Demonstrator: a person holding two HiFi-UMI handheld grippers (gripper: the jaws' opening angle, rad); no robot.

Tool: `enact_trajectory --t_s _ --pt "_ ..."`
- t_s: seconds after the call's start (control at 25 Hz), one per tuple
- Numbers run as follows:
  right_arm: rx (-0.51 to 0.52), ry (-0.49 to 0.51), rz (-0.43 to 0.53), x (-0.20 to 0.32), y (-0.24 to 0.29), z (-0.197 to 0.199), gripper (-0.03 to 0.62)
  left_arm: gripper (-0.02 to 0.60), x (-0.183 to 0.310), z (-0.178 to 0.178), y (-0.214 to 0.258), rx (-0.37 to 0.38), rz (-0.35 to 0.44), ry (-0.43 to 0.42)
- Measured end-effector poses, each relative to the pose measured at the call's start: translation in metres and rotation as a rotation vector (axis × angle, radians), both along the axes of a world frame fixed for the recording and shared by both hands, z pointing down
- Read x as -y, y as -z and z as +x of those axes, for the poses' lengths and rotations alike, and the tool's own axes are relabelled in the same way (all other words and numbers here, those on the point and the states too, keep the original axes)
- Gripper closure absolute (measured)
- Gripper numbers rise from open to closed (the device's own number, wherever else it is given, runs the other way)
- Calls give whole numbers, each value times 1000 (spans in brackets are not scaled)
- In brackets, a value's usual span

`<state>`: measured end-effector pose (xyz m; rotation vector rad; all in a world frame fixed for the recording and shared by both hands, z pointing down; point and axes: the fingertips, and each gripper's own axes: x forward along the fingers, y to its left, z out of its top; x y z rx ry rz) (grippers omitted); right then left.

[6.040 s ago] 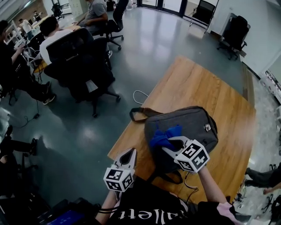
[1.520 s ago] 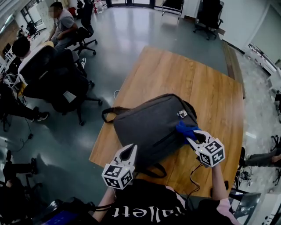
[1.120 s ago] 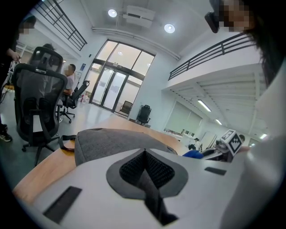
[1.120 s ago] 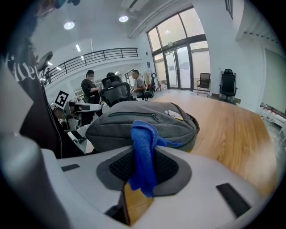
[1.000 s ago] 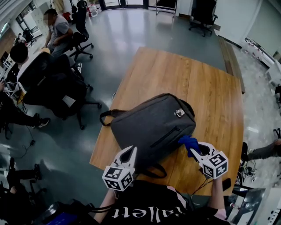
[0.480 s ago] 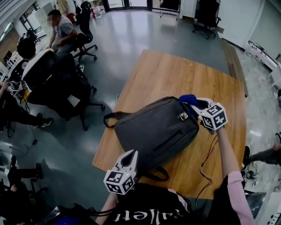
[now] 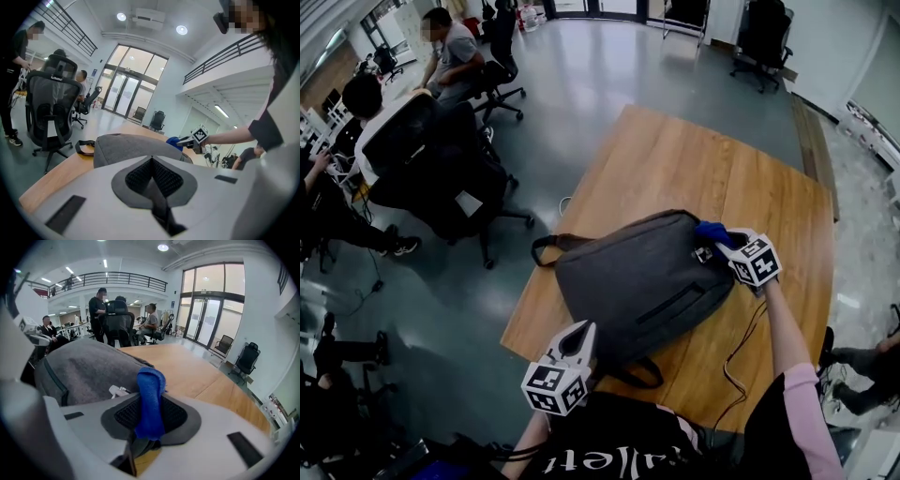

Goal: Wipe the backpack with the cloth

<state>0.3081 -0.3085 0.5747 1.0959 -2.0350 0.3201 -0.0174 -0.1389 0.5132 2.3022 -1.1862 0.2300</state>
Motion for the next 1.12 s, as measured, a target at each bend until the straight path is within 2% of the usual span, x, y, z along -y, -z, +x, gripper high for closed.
enact_trajectory --t_s 0.28,0.68,0.84,1.12 --pt "76 -48 7 -70 -2 21 490 583 0 19 -5 7 0 -36" --pt "203 -190 1 -163 -3 34 490 583 -10 46 5 10 32 -99" --pt "269 -258 15 -191 0 27 490 583 -19 49 6 12 39 -96" --pt "380 -328 84 -229 25 -10 490 583 -47 53 5 19 42 -52"
